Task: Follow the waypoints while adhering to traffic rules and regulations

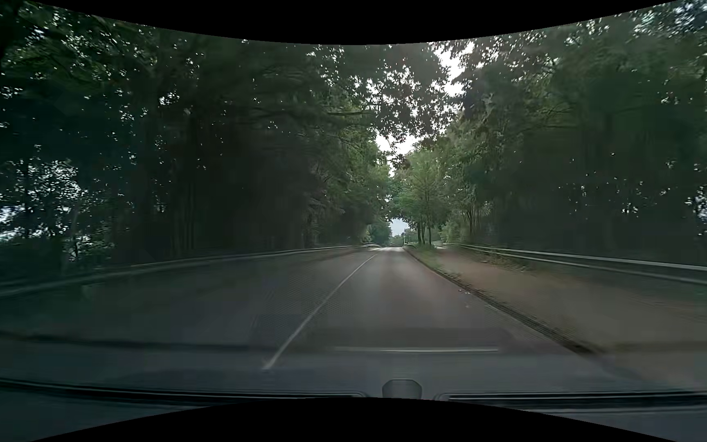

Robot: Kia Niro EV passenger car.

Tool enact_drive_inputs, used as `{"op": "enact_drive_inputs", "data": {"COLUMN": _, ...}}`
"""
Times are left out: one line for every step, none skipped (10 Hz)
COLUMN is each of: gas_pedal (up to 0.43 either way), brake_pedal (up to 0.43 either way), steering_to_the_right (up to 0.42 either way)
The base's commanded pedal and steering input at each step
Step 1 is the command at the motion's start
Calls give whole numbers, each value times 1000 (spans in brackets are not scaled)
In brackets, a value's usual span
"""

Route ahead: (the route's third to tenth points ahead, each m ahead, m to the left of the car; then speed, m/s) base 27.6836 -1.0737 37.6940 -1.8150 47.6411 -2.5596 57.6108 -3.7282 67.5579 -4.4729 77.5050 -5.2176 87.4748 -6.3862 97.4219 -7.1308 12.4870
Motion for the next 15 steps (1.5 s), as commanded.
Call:
{"op": "enact_drive_inputs", "data": {"gas_pedal": 169, "brake_pedal": 0, "steering_to_the_right": 8}}
{"op": "enact_drive_inputs", "data": {"gas_pedal": 169, "brake_pedal": 0, "steering_to_the_right": 7}}
{"op": "enact_drive_inputs", "data": {"gas_pedal": 169, "brake_pedal": 0, "steering_to_the_right": 7}}
{"op": "enact_drive_inputs", "data": {"gas_pedal": 169, "brake_pedal": 0, "steering_to_the_right": 9}}
{"op": "enact_drive_inputs", "data": {"gas_pedal": 169, "brake_pedal": 0, "steering_to_the_right": 9}}
{"op": "enact_drive_inputs", "data": {"gas_pedal": 169, "brake_pedal": 0, "steering_to_the_right": 9}}
{"op": "enact_drive_inputs", "data": {"gas_pedal": 169, "brake_pedal": 0, "steering_to_the_right": 9}}
{"op": "enact_drive_inputs", "data": {"gas_pedal": 169, "brake_pedal": 0, "steering_to_the_right": 10}}
{"op": "enact_drive_inputs", "data": {"gas_pedal": 169, "brake_pedal": 0, "steering_to_the_right": 11}}
{"op": "enact_drive_inputs", "data": {"gas_pedal": 169, "brake_pedal": 0, "steering_to_the_right": 12}}
{"op": "enact_drive_inputs", "data": {"gas_pedal": 169, "brake_pedal": 0, "steering_to_the_right": 12}}
{"op": "enact_drive_inputs", "data": {"gas_pedal": 169, "brake_pedal": 0, "steering_to_the_right": 10}}
{"op": "enact_drive_inputs", "data": {"gas_pedal": 169, "brake_pedal": 0, "steering_to_the_right": 6}}
{"op": "enact_drive_inputs", "data": {"gas_pedal": 169, "brake_pedal": 0, "steering_to_the_right": 6}}
{"op": "enact_drive_inputs", "data": {"gas_pedal": 169, "brake_pedal": 0, "steering_to_the_right": 7}}
